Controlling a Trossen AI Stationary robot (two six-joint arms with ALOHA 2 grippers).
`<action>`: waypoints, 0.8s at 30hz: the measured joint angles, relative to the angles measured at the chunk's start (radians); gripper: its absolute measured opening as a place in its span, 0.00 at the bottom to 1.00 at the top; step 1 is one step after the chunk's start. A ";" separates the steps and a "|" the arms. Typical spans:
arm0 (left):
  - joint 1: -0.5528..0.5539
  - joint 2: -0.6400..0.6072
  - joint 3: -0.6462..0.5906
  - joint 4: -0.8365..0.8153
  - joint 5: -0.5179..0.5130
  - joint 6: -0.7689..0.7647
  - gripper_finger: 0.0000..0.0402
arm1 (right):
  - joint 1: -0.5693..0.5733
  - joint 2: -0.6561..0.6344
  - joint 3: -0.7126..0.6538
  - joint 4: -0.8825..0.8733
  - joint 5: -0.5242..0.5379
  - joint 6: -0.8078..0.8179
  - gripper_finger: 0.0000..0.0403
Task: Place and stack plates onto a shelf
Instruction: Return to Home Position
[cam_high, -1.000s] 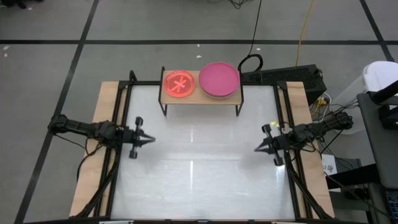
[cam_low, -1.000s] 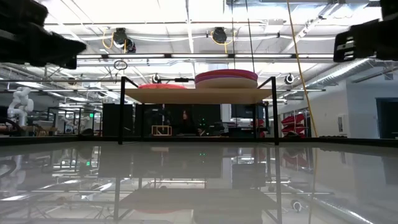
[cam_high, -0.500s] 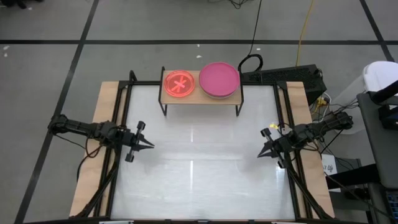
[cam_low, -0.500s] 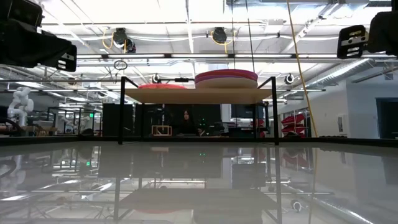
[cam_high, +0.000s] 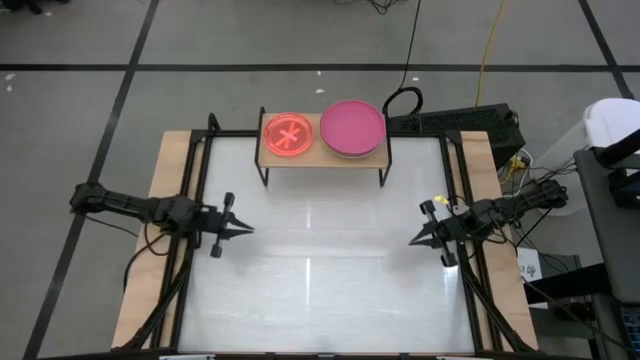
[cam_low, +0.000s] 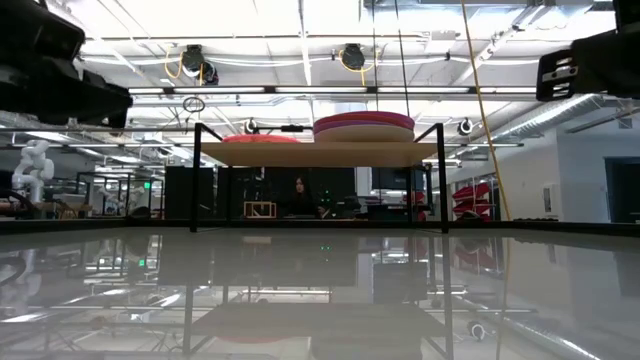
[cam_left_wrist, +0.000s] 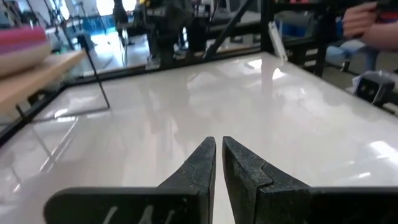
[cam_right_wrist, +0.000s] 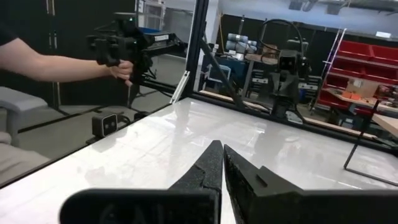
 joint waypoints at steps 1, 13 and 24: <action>0.005 0.014 0.000 0.000 -0.002 -0.004 0.09 | 0.000 0.000 0.000 0.000 0.004 0.000 0.00; 0.047 0.092 0.000 -0.002 -0.007 -0.102 0.09 | 0.000 0.000 -0.001 0.019 0.084 -0.087 0.00; 0.046 0.092 -0.001 0.028 -0.014 -0.096 0.09 | 0.000 0.000 0.000 0.025 0.082 -0.170 0.00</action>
